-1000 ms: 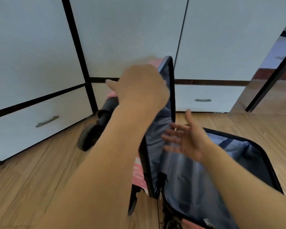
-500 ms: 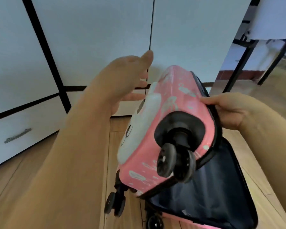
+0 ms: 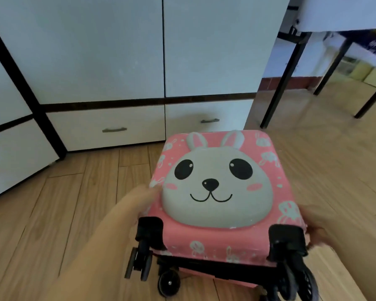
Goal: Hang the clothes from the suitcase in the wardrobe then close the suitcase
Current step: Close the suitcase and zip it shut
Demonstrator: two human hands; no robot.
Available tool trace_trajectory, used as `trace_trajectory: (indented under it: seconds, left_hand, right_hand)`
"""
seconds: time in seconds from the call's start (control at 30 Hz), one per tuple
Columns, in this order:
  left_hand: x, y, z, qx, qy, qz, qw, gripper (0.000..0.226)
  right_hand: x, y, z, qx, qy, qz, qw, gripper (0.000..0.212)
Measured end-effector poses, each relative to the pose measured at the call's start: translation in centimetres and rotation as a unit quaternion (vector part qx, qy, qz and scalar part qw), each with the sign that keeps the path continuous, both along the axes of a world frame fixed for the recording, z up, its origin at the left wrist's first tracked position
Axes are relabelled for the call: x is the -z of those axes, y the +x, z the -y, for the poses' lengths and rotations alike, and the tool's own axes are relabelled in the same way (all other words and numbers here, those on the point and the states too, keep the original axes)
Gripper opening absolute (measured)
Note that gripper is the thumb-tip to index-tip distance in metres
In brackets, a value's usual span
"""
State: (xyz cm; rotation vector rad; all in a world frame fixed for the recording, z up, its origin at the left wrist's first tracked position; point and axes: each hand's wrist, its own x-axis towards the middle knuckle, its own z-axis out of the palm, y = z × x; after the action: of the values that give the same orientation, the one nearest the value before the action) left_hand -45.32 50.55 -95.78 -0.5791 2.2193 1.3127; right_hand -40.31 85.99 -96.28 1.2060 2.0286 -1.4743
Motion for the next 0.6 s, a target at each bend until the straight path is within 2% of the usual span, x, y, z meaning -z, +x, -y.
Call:
trace_trajectory:
  seconds: [0.1, 0.13, 0.2, 0.33, 0.4, 0.43, 0.47, 0.53, 0.57, 0.6]
  left_hand:
    - [1.7, 0.3, 0.4, -0.041, 0.068, -0.008, 0.997, 0.048]
    - [2.0, 0.0, 0.7, -0.062, 0.084, -0.010, 0.994, 0.048]
    - [2.1, -0.5, 1.0, -0.090, 0.098, -0.009, 0.991, 0.054]
    - [2.4, -1.1, 2.3, -0.105, 0.084, -0.003, 0.991, 0.067]
    - [2.5, -1.0, 2.9, -0.105, 0.079, 0.002, 0.991, 0.066]
    - [2.4, -0.8, 3.2, -0.107, 0.076, -0.001, 0.991, 0.063]
    - [2.4, -0.7, 3.6, -0.107, 0.071, -0.008, 0.992, 0.060]
    - [2.2, -0.2, 4.3, -0.100, 0.059, -0.012, 0.993, 0.052]
    - [2.2, 0.1, 4.7, -0.102, 0.053, -0.005, 0.993, 0.050]
    - [2.3, 0.4, 5.1, -0.106, 0.047, 0.002, 0.993, 0.049]
  right_hand:
    - [2.7, 0.5, 1.0, 0.009, -0.021, 0.058, 0.998, 0.018]
    - [3.6, 0.3, 1.3, 0.015, -0.025, 0.064, 0.998, 0.015]
    - [5.1, -0.3, 1.6, 0.035, -0.040, 0.043, 0.998, 0.023]
    - [6.1, -1.8, 2.8, 0.059, -0.113, -0.052, 0.990, 0.030]
    - [5.8, -3.0, 3.8, 0.057, -0.149, -0.150, 0.976, 0.053]
    - [5.8, -3.6, 4.1, 0.032, -0.177, -0.175, 0.968, 0.066]
    - [5.6, -4.0, 4.7, 0.001, -0.197, -0.190, 0.962, 0.066]
    - [5.3, -4.8, 5.7, -0.063, -0.210, -0.210, 0.953, 0.042]
    - [5.5, -5.1, 5.9, -0.083, -0.202, -0.199, 0.955, 0.038]
    - [5.5, -5.3, 6.3, -0.103, -0.181, -0.187, 0.960, 0.048]
